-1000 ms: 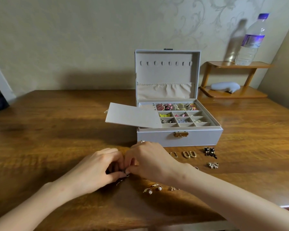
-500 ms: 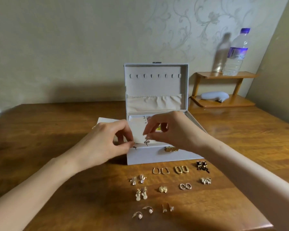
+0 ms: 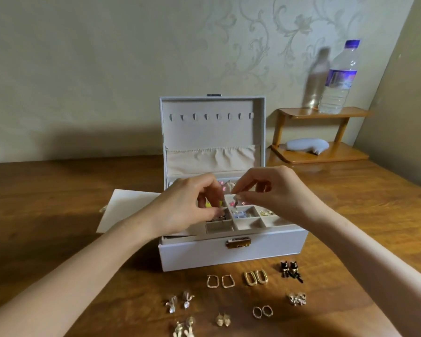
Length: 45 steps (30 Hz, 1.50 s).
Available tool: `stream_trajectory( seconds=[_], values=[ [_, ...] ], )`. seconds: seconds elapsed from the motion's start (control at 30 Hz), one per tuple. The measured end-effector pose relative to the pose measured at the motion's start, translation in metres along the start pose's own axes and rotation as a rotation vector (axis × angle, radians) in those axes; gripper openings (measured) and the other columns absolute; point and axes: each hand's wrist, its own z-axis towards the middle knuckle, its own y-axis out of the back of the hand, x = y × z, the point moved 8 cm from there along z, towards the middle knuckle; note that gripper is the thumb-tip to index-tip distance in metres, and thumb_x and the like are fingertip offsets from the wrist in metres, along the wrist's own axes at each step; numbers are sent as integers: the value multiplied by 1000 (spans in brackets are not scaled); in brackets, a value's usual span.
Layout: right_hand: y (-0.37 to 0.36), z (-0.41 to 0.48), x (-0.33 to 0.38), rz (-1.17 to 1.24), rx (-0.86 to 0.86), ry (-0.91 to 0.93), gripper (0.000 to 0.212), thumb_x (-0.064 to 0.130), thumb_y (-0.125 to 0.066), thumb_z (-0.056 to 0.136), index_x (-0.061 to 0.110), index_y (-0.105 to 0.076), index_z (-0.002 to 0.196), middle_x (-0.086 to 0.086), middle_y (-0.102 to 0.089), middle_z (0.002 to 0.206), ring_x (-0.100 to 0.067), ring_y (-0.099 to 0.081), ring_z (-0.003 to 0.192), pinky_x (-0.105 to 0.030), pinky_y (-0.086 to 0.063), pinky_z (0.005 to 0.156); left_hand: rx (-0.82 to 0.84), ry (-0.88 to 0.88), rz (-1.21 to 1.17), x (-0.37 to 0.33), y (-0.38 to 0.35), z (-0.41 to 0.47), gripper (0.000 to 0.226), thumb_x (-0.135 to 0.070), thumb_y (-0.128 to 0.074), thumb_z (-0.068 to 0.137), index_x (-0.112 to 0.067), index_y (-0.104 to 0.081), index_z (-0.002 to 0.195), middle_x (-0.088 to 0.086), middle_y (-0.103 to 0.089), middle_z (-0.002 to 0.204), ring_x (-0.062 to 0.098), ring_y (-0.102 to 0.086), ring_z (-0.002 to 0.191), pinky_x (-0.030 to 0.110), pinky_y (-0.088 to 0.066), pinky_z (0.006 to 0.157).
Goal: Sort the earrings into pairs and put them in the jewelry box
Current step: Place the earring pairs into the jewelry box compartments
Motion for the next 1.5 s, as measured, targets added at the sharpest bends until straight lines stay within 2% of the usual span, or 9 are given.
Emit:
stream_trajectory(
  seconds=[0.07, 0.27, 0.5, 0.67, 0.77, 0.97, 1.17, 1.3, 1.5],
  values=[
    [3, 0, -9, 26, -14, -12, 11, 13, -73, 77, 23, -73, 81, 9, -69, 72, -7, -55, 56, -15, -43, 53, 36, -18, -7, -2, -7, 4, 20, -20, -68, 83, -30, -61, 98, -11, -64, 88, 0, -52, 71, 8, -38, 57],
    [3, -2, -21, 84, -30, -3, 8, 11, -73, 78, 18, -73, 81, 14, -65, 66, 0, -50, 50, -8, -36, 50, 112, -34, 3, -5, -26, 7, 11, -18, -67, 83, -25, -66, 92, -17, -63, 86, -1, -56, 81, 11, -45, 70],
    [-2, -3, -24, 89, -25, 9, 10, 10, -72, 79, 20, -72, 80, 15, -65, 69, 0, -51, 49, -7, -36, 49, 66, -40, -10, -5, -24, 7, 12, -16, -68, 82, -21, -65, 92, -12, -62, 82, 1, -54, 70, 9, -42, 59],
    [-2, -4, -24, 101, -27, 3, 9, 9, -72, 79, 18, -72, 81, 16, -64, 67, 0, -50, 48, -7, -35, 49, 44, -31, -20, -6, -26, 7, 12, -15, -69, 81, -23, -62, 87, -14, -60, 81, -6, -51, 68, 8, -39, 58],
    [-3, -5, -23, 106, -19, 2, 8, 9, -71, 79, 17, -72, 82, 14, -65, 68, 0, -49, 47, -7, -35, 49, 68, -20, 44, -4, -28, 6, 14, -19, -70, 80, -28, -60, 82, -16, -59, 79, -8, -52, 70, 8, -40, 59],
    [-2, -5, -20, 114, -19, -2, 9, 10, -71, 79, 18, -73, 82, 19, -63, 62, 1, -48, 46, -7, -34, 47, 92, -22, 348, 2, -22, 6, 7, -29, -66, 82, -30, -62, 88, -9, -48, 92, -1, -40, 80, 15, -33, 62],
    [-6, -4, -16, 90, -3, 7, 9, 10, -72, 79, 20, -73, 80, 18, -63, 64, 0, -49, 49, -8, -35, 49, 162, 20, 413, 8, -26, 6, 11, -31, -64, 83, -26, -66, 92, -9, -43, 89, 5, -37, 86, 21, -38, 70],
    [-14, 1, -9, 38, 54, 30, 13, 12, -72, 79, 25, -71, 78, 27, -60, 61, -3, -45, 49, -10, -34, 49, 197, 35, 441, 9, -25, 5, 11, -36, -63, 84, -30, -67, 93, -14, -37, 85, 3, -31, 82, 21, -32, 69],
    [-20, 5, -2, 19, 156, 59, 10, 12, -72, 78, 20, -73, 82, 19, -62, 63, 0, -48, 51, -9, -34, 49, 134, 40, 379, 12, -7, -3, 16, -41, -66, 80, -29, -62, 91, -14, -49, 88, 0, -43, 74, 18, -37, 61]
  ],
)
